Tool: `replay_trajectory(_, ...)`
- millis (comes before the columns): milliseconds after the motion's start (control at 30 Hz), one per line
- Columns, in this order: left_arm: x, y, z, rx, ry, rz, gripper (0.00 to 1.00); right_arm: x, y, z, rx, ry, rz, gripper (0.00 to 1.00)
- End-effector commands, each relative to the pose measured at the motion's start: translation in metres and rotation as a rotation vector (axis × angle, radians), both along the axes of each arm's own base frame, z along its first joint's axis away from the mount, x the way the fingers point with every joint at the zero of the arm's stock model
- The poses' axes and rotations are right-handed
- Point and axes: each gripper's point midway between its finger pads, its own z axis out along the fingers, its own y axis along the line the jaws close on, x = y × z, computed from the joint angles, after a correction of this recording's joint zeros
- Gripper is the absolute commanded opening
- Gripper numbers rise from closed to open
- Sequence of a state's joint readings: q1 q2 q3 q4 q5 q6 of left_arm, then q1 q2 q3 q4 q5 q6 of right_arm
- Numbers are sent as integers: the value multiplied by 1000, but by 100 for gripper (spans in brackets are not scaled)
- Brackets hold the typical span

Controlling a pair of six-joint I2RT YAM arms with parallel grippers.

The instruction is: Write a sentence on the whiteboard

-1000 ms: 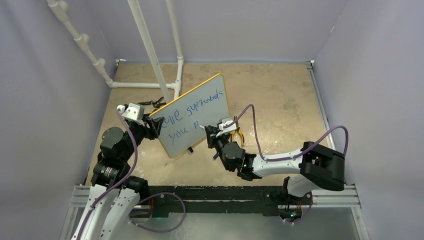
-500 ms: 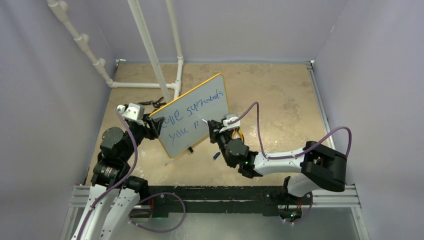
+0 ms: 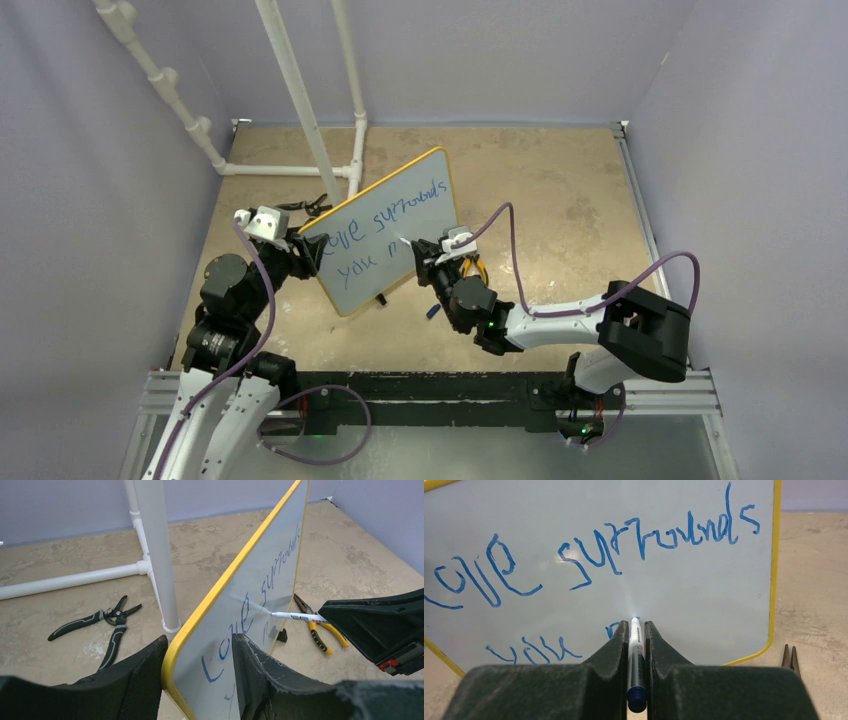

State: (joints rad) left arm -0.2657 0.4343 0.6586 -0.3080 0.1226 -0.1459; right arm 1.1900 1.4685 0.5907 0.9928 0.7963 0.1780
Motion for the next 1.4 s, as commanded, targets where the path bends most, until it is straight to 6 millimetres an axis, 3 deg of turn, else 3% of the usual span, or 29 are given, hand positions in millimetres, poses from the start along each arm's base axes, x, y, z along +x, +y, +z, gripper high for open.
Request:
replay_trajectory(0,0,-5,7,-15,-24,-25,49,4,8,8,14,-9,4,0)
replay_trajectory(200,0,-5,8,-15,-26,-27,49,2,8,-16,-23,56,4,0)
replay_trajectory(333,0,-6,7,-15,-25,-28,49,2,5,-22,-32,75,-8,0)
replay_trajectory(833,0,-6,8,-15,-25,-29,49,15,-5,11,10,9,-93,0)
replay_trajectory(1367,-1,-5,9,-18,-28,-29,49,15,8,33,60,-42,-53,0)
